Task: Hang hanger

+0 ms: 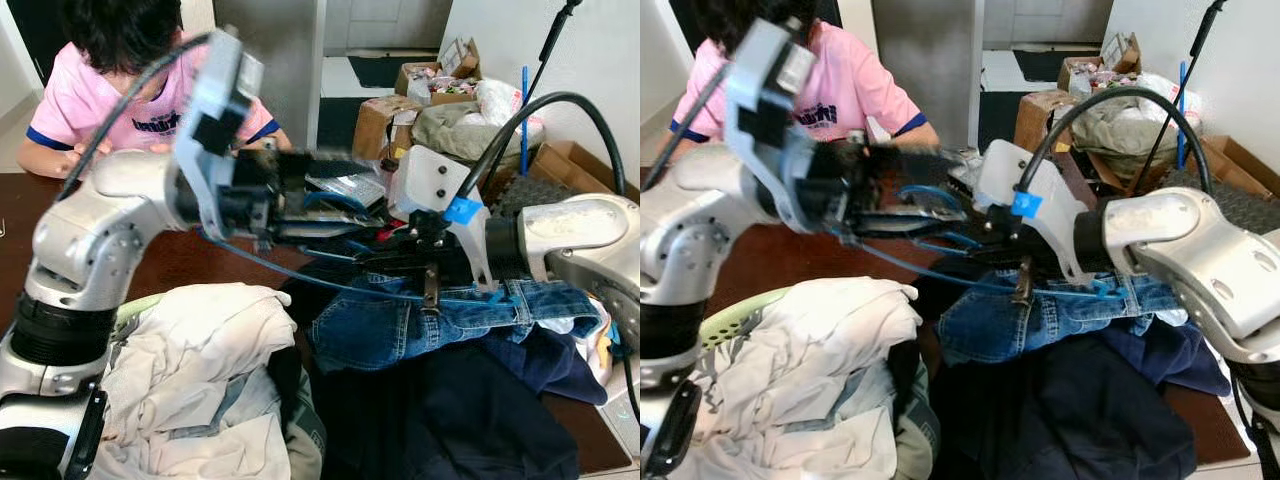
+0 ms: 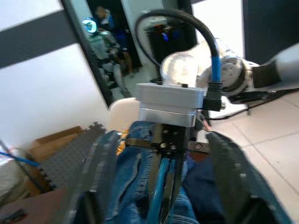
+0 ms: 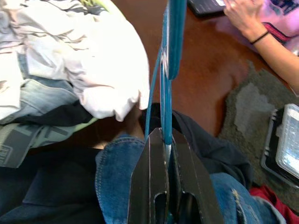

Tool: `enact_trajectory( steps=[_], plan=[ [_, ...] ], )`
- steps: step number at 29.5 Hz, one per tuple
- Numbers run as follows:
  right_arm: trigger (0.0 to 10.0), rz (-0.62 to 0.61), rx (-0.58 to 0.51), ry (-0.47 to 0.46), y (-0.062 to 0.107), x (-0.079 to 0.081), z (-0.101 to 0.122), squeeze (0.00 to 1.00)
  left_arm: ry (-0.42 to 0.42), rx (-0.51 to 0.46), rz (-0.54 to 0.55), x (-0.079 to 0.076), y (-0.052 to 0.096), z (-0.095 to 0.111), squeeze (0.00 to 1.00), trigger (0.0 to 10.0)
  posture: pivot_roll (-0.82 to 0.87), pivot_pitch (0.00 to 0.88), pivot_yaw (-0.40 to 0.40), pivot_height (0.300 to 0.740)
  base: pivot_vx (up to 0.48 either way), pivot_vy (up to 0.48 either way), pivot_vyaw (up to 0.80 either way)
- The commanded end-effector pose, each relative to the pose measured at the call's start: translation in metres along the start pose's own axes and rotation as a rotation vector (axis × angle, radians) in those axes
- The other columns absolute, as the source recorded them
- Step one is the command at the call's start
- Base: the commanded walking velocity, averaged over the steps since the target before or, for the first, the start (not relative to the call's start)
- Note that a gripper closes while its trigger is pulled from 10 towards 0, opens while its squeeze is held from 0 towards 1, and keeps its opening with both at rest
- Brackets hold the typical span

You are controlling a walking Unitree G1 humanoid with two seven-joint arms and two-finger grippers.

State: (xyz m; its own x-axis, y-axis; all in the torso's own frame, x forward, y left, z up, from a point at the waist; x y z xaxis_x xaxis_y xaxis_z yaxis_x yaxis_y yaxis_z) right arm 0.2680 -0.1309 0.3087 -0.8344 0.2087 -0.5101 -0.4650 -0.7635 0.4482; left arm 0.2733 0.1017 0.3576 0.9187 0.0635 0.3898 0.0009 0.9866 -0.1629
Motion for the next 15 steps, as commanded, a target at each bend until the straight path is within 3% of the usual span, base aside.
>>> enact_trajectory(
  steps=[1,2,3,7,13,14,15],
  plan=[
    [0.0,-0.044,0.006,-0.001,0.009,-0.006,-0.002,0.0,-0.06,0.021,0.046,0.006,0.009,0.012,1.0,10.0,-0.01,0.066,-0.015,0.74,0.0,0.0,0.0],
    [0.0,-0.095,0.018,-0.018,0.016,-0.014,-0.006,0.0,-0.079,0.017,0.115,0.013,0.02,0.019,1.0,10.0,-0.01,0.068,-0.016,0.74,0.0,0.0,0.0],
    [0.0,-0.095,0.018,-0.018,0.016,-0.014,-0.006,0.0,-0.079,0.017,0.115,0.013,0.02,0.019,1.0,10.0,-0.01,0.068,-0.016,0.74,0.0,0.0,0.0],
    [0.0,-0.254,0.037,-0.088,0.037,-0.037,-0.021,0.0,-0.101,-0.041,0.355,0.032,0.05,0.038,1.0,10.0,0.0,0.074,-0.017,0.74,0.0,0.0,0.0],
    [0.0,-0.325,0.023,-0.126,0.044,-0.045,-0.025,0.0,-0.094,-0.064,0.442,0.037,0.058,0.04,1.0,10.0,0.0,0.076,-0.019,0.74,0.0,0.0,0.0],
    [0.0,-0.398,-0.005,-0.175,0.05,-0.052,-0.028,0.0,-0.087,-0.078,0.533,0.04,0.064,0.039,1.0,10.0,0.01,0.079,-0.02,0.74,0.0,0.0,0.0],
    [0.0,-0.398,-0.005,-0.175,0.05,-0.052,-0.028,0.0,-0.087,-0.078,0.533,0.04,0.064,0.039,1.0,10.0,0.01,0.079,-0.02,0.74,0.0,0.0,0.0]
  ],
)
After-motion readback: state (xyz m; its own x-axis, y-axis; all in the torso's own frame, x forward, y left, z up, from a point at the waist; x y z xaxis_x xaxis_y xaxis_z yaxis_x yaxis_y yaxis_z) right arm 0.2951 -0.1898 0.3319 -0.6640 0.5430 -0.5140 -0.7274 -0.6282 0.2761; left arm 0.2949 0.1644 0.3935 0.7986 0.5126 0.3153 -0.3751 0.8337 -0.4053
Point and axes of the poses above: a point about 5 cm out from each wrist's last joint towards the gripper, its own y axis pointing back from the gripper into the wrist, its own z axis along the axis of the wrist's last joint, x = y × z, the point moved 1 cm from there along -y, pointing out of the wrist towards the gripper, and after that the axes turned 7 degrees about y, right-handed, at the moved point
